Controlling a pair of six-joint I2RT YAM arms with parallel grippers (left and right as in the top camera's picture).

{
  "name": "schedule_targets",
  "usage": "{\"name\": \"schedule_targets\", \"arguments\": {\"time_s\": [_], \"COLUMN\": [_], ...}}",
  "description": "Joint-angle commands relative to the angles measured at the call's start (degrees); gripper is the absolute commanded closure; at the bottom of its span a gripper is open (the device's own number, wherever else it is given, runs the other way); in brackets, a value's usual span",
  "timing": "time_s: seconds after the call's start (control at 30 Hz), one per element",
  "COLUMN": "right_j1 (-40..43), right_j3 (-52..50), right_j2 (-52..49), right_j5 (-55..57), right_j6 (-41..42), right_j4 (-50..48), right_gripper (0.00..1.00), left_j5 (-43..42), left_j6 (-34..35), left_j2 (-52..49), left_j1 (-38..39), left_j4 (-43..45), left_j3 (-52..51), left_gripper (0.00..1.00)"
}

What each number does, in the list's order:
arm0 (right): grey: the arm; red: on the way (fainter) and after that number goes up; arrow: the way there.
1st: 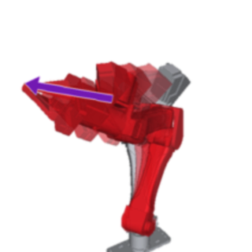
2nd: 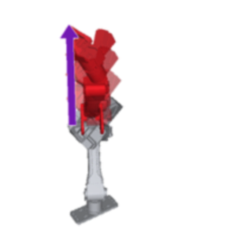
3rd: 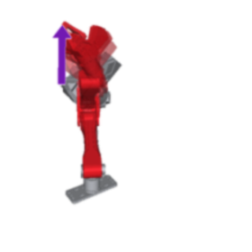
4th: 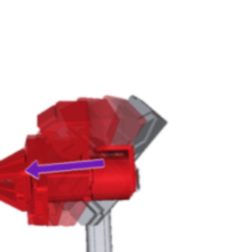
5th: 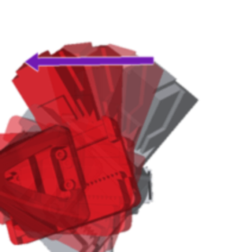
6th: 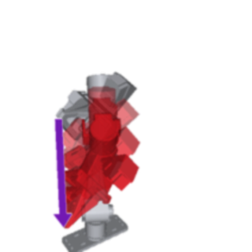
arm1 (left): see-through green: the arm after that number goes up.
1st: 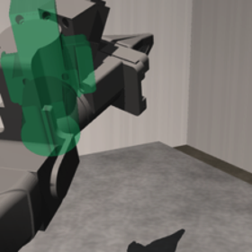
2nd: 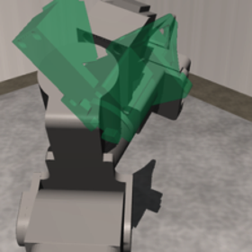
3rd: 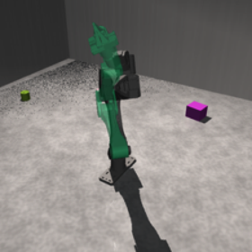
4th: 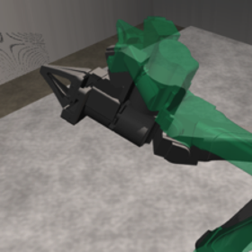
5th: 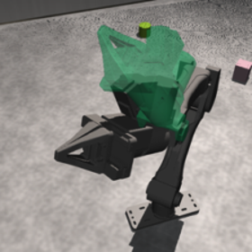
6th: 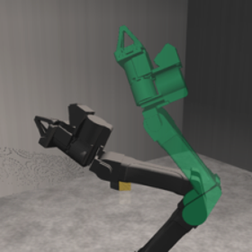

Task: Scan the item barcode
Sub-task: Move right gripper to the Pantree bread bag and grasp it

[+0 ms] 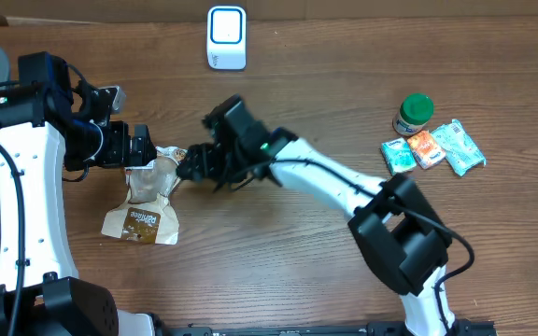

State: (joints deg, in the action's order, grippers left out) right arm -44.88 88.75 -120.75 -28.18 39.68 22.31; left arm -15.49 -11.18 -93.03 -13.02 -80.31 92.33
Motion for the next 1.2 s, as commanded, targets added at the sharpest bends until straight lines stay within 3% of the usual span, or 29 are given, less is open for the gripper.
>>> {"name": "schedule_targets", "arguments": {"time_s": [0.0, 0.2, 0.67, 0.93, 1.17], "right_j1": [-3.1, -5.6, -6.2, -6.3, -6.4], "right_j3": [-0.3, -0.3, -0.3, -0.3, -0.3], "right_j2": [-1.9, -6.5, -11.1, -11.8, -12.5], "right_j5": [5.2, 3.7, 1.3, 4.6, 7.5], "right_j6": [2.3, 2.7, 4.7, 4.6, 2.1], "right_j4": [-3.2, -10.2, -18.4, -19.1, -19.0], "right_gripper": [0.31, 0.32, 0.45, 0.58, 0.59], "left_j5": [-0.6, -0.6, -0.6, -0.6, -0.6], "left_j6": [-1.5, -1.5, -1.5, -1.5, -1.5], "left_j2": [-0.2, -0.2, -0.2, -0.2, -0.2], "left_j1": [-0.1, -0.1, -0.1, -0.1, -0.1], "left_j4": [0.0, 0.0, 0.0, 0.0, 0.0], "left_j3": [0.1, 0.1, 0.1, 0.1, 0.1], "left_gripper": [0.01, 0.01, 0.00, 0.00, 0.00]}}
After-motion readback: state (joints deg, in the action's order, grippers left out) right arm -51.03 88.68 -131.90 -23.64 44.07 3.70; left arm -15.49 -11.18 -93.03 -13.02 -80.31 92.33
